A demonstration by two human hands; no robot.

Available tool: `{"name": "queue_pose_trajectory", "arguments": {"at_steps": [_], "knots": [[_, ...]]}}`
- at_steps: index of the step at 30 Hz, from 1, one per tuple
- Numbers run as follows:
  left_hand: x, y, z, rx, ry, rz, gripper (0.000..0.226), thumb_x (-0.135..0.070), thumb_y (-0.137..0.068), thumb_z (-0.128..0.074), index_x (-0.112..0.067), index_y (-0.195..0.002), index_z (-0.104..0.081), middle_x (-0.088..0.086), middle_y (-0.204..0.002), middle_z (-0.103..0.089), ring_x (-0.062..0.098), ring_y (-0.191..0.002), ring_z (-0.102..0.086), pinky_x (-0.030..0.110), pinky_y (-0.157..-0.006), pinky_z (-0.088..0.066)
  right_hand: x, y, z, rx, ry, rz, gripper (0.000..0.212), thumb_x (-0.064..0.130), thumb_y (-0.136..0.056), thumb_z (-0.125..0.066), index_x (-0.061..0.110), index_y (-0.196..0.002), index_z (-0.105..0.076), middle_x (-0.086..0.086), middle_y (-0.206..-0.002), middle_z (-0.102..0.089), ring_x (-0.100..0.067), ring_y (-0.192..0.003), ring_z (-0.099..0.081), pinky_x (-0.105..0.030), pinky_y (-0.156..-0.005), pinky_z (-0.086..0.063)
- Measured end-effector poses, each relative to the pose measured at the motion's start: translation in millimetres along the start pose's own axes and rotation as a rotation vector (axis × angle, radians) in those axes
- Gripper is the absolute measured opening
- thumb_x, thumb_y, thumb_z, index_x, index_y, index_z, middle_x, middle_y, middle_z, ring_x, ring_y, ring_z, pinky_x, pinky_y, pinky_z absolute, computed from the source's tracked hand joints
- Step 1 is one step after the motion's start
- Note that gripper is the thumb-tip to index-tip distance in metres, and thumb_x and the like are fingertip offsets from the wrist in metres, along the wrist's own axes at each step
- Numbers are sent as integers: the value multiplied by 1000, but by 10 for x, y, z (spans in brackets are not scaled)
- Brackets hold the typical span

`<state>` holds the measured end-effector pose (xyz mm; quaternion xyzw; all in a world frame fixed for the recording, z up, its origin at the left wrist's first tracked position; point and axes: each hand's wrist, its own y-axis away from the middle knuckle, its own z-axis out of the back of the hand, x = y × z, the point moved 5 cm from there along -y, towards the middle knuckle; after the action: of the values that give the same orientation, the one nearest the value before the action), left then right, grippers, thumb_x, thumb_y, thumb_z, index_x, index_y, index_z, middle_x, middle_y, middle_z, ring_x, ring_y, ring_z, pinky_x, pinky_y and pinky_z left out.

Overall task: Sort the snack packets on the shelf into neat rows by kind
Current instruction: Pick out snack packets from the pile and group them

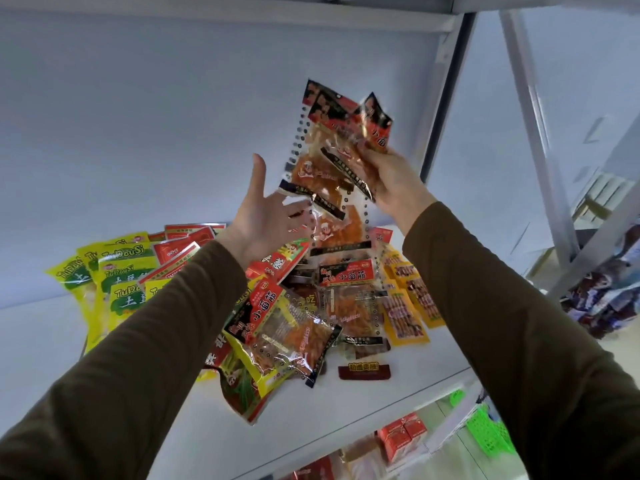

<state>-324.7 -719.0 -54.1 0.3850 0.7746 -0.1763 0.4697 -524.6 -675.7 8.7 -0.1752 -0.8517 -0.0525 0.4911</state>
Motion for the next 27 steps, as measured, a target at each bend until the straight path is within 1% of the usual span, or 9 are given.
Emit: {"name": "queue_pose_trajectory", "arguments": {"at_steps": [3,6,8,12,15,19,22,25,27], "knots": [[60,132,-142,199,111,113,126,-100,-67,-41,-13,-158,-36,19,-162,-34,43,-140,-41,59,-115,-33,-232,22,-56,66,41,-114,21,0,-93,-62,1,-115,-61,-11,-90,-77,-19,-76,-76,-26,-62,-60],[79,258,-135,137,149,107,115,-90,-66,-62,-9,-146,-52,26,-147,-54,54,-134,-50,64,-104,-45,-443,33,-21,100,177,-138,25,4,-91,-68,10,-114,-63,-7,-93,-78,-20,-82,-76,-30,-67,-60],[92,316,-92,112,69,97,106,-89,-70,-59,-7,-137,-63,23,-145,-57,48,-132,-55,59,-101,-51,-527,43,13,125,232,-138,27,7,-90,-71,14,-115,-64,-6,-97,-78,-23,-87,-76,-34,-73,-60],[133,379,-1,73,113,111,86,-78,-87,-54,-12,-142,-55,20,-146,-57,40,-135,-54,57,-117,-37,-652,90,47,172,318,-176,30,9,-89,-72,16,-116,-62,-5,-97,-78,-23,-90,-76,-35,-74,-60],[109,463,112,99,167,39,72,-72,-94,-49,-19,-143,-46,18,-131,-67,41,-117,-64,56,-102,-51,-692,127,56,192,404,-208,33,10,-89,-73,16,-118,-60,-3,-94,-79,-22,-88,-76,-33,-72,-60],[105,599,124,169,89,83,82,-76,-84,-56,-28,-149,-47,20,-149,-55,51,-136,-47,58,-96,-53,-725,184,37,207,560,-163,28,12,-93,-70,20,-119,-61,2,-92,-79,-18,-87,-76,-30,-75,-60],[76,530,92,-26,-186,68,70,-58,-82,-73,-23,-141,-58,16,-137,-66,46,-124,-61,59,-94,-55,-760,219,-50,177,659,-44,27,14,-96,-68,24,-120,-62,1,-103,-78,-18,-94,-75,-36,-87,-59],[106,457,35,-229,-316,45,115,-41,-69,-86,-23,-161,-19,17,-151,-51,43,-137,-49,65,-106,-45,-843,270,-162,82,647,22,25,18,-93,-70,32,-112,-61,8,-107,-75,-11,-96,-73,-35,-89,-57],[162,427,1,-284,-375,-3,103,-32,-66,-89,-21,-152,-32,14,-138,-63,38,-127,-60,54,-87,-60,-930,309,-212,40,597,9,25,19,-92,-72,31,-109,-57,7,-107,-73,-10,-96,-71,-32,-83,-57]]}}
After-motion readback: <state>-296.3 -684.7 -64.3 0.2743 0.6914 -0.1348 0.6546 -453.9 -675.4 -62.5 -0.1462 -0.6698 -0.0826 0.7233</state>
